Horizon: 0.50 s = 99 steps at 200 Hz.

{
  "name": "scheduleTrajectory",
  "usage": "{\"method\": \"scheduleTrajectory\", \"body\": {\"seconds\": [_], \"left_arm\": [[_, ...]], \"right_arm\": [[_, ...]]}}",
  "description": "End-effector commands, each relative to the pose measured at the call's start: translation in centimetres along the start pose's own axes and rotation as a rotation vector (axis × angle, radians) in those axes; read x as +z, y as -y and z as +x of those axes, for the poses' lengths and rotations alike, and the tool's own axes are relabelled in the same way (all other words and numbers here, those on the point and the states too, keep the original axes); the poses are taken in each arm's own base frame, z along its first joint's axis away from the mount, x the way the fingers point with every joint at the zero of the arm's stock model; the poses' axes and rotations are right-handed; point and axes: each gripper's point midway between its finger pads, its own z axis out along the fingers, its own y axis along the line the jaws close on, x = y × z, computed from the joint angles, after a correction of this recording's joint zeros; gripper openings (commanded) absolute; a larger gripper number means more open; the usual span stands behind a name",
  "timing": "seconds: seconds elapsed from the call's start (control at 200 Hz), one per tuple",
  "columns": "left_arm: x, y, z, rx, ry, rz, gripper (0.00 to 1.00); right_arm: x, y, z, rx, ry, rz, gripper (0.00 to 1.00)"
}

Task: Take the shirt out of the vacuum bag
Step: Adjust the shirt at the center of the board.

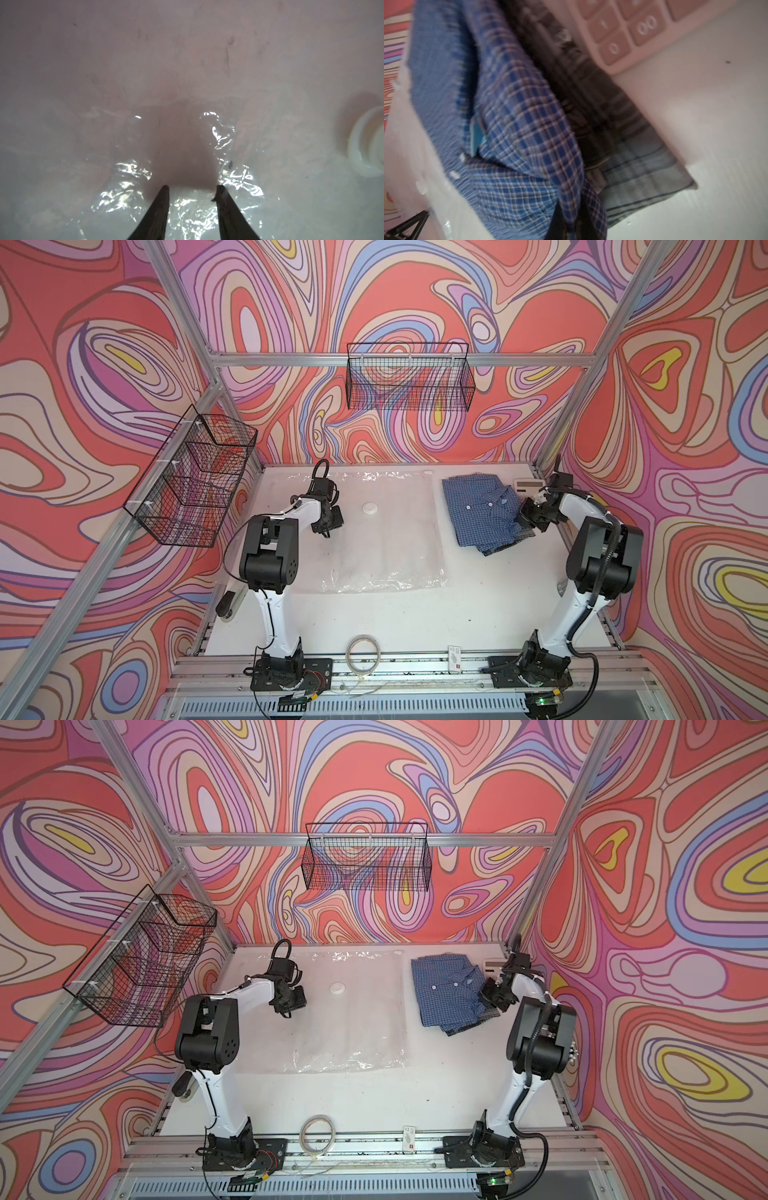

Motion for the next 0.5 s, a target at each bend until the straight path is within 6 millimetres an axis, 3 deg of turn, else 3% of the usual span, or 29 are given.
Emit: {"method": "scheduleTrajectory", "body": {"seconds": [0.0,0.085,0.255,0.351,0.451,0.491], "left_arm": [[0.9,-1.4,2.4,-0.006,-0.094,-0.036,0.42],[0.3,-0.8,2.4,-0.015,-0.075,0.009,0.44],[-0.6,-0.9,2.0,0.001,-0.057,0.004,0.45],[-1.5,-0.5,1.7,-0.001,-0.038,0.026,0.45],[-2.8,0.1,1.2,0.000,-0.012,0.057,0.46],[-3.6,0.5,0.9,0.002,0.007,0.073,0.47]], "right_arm": [[-0.5,1.1,-1.4,-0.021,0.053,0.060,0.00],[-1.3,1.3,-2.3,-0.026,0.081,0.098,0.00],[-4.9,0.4,-4.1,-0.051,0.186,0.124,0.28],[-7.1,-0.5,-4.5,-0.079,0.242,0.115,0.36],[-8.1,-2.7,-4.1,-0.105,0.277,-0.001,0.42],[-9.0,-4.7,-3.7,-0.126,0.301,-0.116,0.43]]}}
